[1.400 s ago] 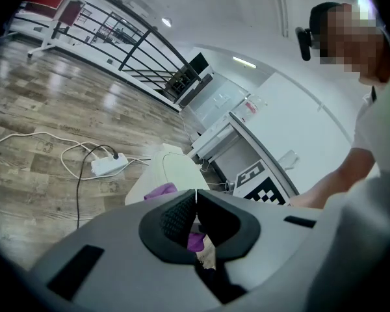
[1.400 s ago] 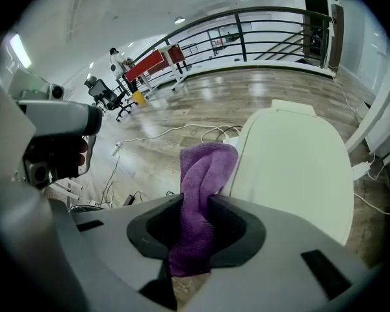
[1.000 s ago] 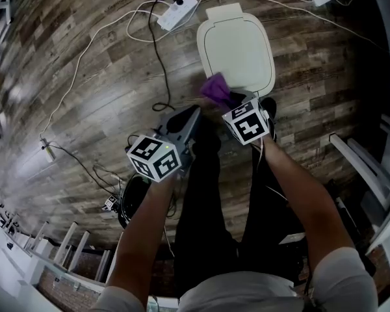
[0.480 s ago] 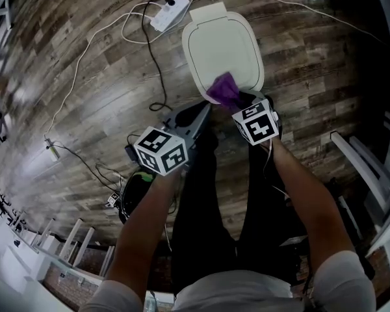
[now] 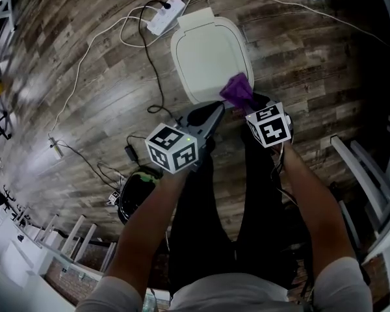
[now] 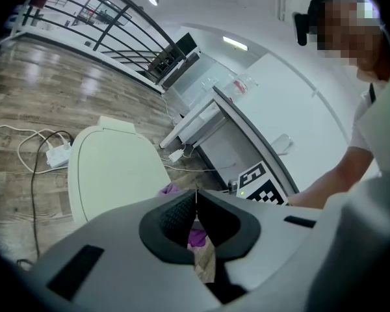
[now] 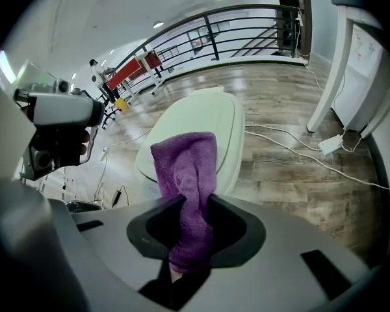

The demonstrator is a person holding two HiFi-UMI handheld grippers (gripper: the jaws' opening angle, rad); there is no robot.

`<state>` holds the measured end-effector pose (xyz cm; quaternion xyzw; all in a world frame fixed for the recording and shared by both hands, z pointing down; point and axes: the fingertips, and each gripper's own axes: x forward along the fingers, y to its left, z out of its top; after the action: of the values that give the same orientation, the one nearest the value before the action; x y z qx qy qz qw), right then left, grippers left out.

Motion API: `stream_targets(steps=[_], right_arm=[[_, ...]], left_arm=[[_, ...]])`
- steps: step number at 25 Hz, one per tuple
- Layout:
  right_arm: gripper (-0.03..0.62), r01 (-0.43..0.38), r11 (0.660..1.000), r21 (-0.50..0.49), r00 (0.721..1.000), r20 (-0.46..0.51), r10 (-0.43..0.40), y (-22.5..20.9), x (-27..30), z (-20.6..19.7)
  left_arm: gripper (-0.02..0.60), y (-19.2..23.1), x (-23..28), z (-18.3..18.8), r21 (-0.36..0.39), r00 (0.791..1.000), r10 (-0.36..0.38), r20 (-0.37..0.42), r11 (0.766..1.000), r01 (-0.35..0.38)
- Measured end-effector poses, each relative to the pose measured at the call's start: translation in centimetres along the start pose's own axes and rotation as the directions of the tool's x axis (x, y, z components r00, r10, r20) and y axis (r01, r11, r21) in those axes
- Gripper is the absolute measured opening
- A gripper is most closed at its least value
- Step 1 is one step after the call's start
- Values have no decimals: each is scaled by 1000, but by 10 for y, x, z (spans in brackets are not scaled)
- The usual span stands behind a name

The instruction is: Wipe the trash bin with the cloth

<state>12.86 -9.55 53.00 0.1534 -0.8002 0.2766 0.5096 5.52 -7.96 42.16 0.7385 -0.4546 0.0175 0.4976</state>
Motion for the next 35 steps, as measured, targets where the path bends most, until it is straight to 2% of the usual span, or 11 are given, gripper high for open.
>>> stream_targets(steps=[10,15,21,28,31,35], right_arm=[[104,118,993,-10,990,-72,-118,-92,-16,-21],[104,172,983,-59,981,-77,-176,-140,-24,-3],[104,194,966,-171,980,0,-197,-162,-19,67],[104,206,929,-309,977,115,-179,-153,6,171],[104,204,888,-412,977,143,-158,-138,19,206],[104,202,811,-550,979,148,-143,-115,37,233]], left_arm=[[11,-11,35,14,10,1000,4,-12,1000,-4],[11,-8,44,26,7,1000,24,9,1000,-24],[11,9,45,44,-8,996,69,53,998,-69],[9,28,37,50,-21,992,104,74,994,-103],[11,33,33,48,-33,991,112,74,993,-110],[11,37,29,48,-36,991,111,72,993,-109]])
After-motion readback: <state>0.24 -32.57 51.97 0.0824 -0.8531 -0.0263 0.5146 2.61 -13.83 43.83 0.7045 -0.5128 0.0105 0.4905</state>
